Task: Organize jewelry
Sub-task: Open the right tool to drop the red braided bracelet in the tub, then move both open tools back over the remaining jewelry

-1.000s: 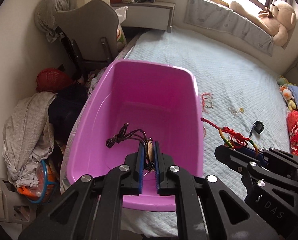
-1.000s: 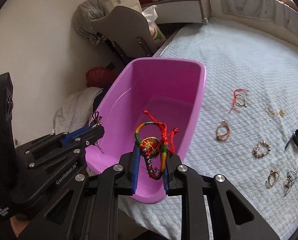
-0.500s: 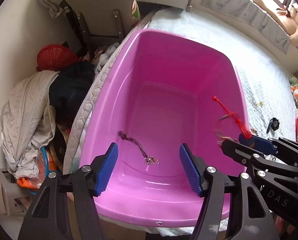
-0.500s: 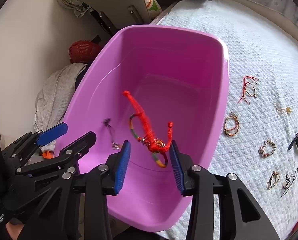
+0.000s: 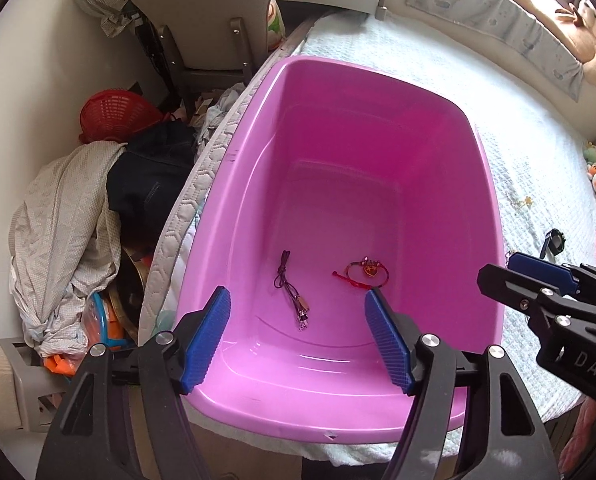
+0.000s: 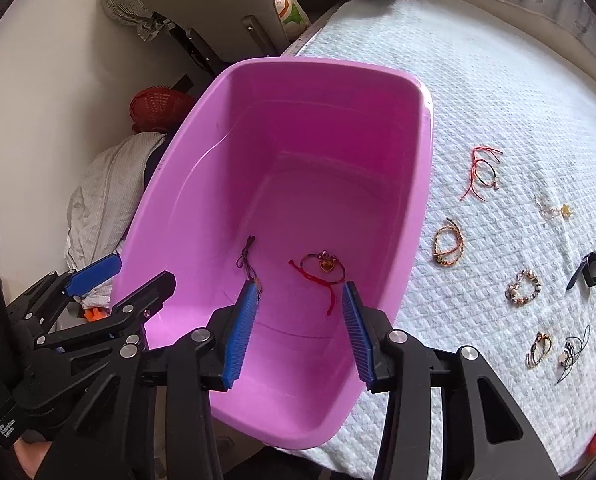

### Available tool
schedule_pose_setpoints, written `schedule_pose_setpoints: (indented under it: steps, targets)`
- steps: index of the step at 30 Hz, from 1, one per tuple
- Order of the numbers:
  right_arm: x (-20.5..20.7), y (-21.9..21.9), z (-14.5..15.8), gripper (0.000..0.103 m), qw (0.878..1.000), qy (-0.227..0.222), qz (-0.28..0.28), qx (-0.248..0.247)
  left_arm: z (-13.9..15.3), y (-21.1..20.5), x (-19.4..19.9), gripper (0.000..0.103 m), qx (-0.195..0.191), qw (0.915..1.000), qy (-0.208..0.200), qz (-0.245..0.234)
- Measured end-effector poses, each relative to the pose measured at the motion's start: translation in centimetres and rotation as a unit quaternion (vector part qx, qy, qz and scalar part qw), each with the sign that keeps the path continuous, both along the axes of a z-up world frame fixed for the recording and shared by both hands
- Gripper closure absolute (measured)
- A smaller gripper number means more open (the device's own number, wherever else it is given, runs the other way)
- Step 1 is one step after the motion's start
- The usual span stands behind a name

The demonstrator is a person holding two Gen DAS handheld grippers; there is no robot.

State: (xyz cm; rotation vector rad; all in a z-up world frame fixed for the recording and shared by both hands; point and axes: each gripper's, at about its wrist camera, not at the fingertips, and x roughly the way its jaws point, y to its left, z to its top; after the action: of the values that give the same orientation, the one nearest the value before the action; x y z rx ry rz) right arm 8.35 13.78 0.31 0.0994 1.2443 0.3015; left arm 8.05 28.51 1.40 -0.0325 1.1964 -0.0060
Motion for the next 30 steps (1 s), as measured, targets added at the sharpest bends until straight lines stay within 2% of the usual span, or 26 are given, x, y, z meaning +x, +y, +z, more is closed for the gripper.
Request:
schedule_pose_setpoints:
  steps: [9,16,25,30]
  targets:
    - [-2.6,-2.5,0.7,0.060,1.000,0.002,-0.016,0.013,0.9,-1.6,-1.8,0.033,0.004,0.9999,-0.003,-0.015]
    - [-5.7,-7.4,1.0,0.059,0.999,0.003,-0.047,0.019,2.1,-5.1,-3.7,0.030,0.006,0.9994,-0.018,-0.030]
    - [-11.6,-18.5,1.4,0.055,0.996,-0.016,-0.085,0.020,4.6,-13.6,-7.0,0.024,0.011,0.9977,-0.051,-0.043]
    - [-14.4,-25.8,0.7,0.052,0.996,-0.015,-0.084,0.027,4.8,-19.6,-9.3,0.019,0.016,0.9981,-0.057,-0.016]
